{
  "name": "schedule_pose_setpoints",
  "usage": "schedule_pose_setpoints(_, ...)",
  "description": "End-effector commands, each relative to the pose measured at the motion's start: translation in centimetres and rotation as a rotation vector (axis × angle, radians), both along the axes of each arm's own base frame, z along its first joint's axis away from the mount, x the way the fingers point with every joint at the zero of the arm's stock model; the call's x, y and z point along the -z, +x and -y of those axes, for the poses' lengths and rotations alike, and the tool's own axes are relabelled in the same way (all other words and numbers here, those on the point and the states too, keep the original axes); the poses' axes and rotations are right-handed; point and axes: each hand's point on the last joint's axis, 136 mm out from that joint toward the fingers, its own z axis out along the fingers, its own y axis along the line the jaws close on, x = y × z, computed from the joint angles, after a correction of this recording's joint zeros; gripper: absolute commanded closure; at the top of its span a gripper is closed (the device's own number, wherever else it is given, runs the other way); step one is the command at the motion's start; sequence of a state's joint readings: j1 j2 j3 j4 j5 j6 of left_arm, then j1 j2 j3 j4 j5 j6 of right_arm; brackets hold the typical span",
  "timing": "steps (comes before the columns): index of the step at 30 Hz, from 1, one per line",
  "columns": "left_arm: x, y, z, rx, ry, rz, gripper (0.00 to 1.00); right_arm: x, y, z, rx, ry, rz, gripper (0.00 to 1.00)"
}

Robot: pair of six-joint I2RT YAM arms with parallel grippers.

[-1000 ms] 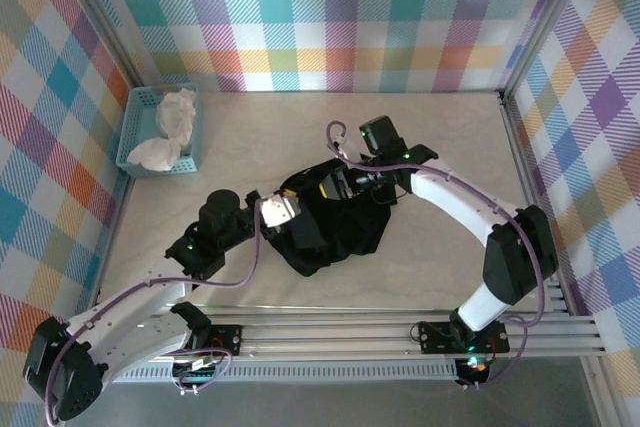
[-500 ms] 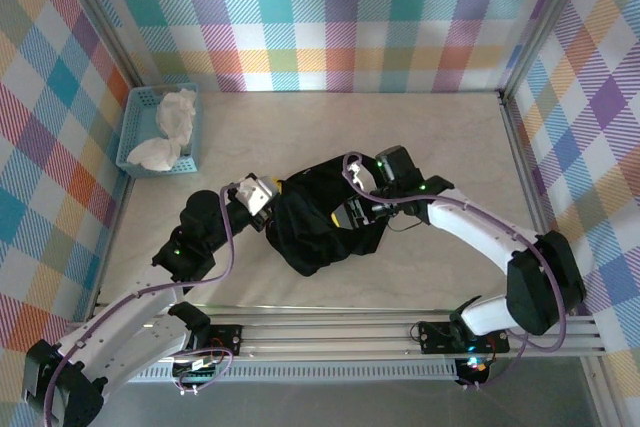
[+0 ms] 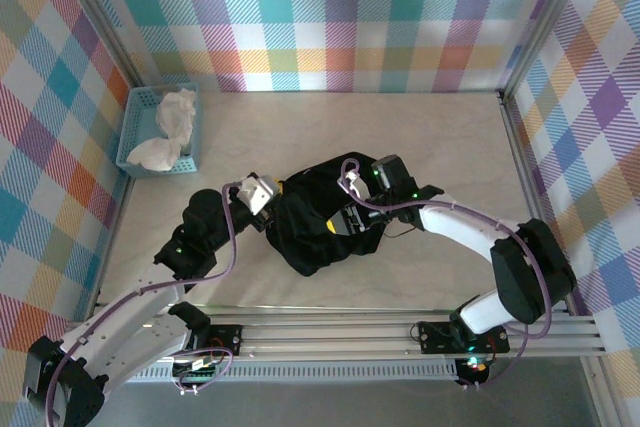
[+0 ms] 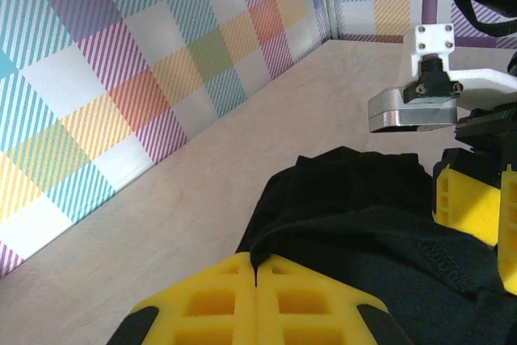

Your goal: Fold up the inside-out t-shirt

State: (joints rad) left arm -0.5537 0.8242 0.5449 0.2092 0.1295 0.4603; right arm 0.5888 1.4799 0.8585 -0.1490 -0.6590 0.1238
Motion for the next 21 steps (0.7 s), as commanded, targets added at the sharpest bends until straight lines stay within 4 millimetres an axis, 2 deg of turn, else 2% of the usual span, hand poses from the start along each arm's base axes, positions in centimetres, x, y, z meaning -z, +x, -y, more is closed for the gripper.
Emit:
schedule_pose_setpoints(1, -0.8, 0.3, -0.3, -0.015, -0.020, 0.007, 1.00, -0.3, -0.3, -0.8, -0.039, 0.054, -0.001, 0.58)
schedule_pose_setpoints(6, -0.9, 0.3, -0.5, -0.025, -0.029, 0.005, 1.00, -0.1, 0.2, -1.1, -0.031, 0.054, -0.001, 0.79)
schedule_pose_setpoints(11, -1.3, 0.5, -1.0, -0.059, -0.050, 0.011, 1.00, -1.1, 0.8, -0.8, -0.003, 0.040, 0.047, 1.00)
schedule_pose_setpoints(14, -1.7, 0.4, -1.1, -0.058, -0.080, 0.015, 1.00, -2.5, 2.3, 0.4, 0.073, -0.004, 0.115, 1.00)
schedule_pose_setpoints(21, -2.7, -1.3, 0.1, 0.067, -0.134, 0.011, 1.00, -9.0, 6.5, 4.6, 0.315, -0.073, 0.277, 1.00)
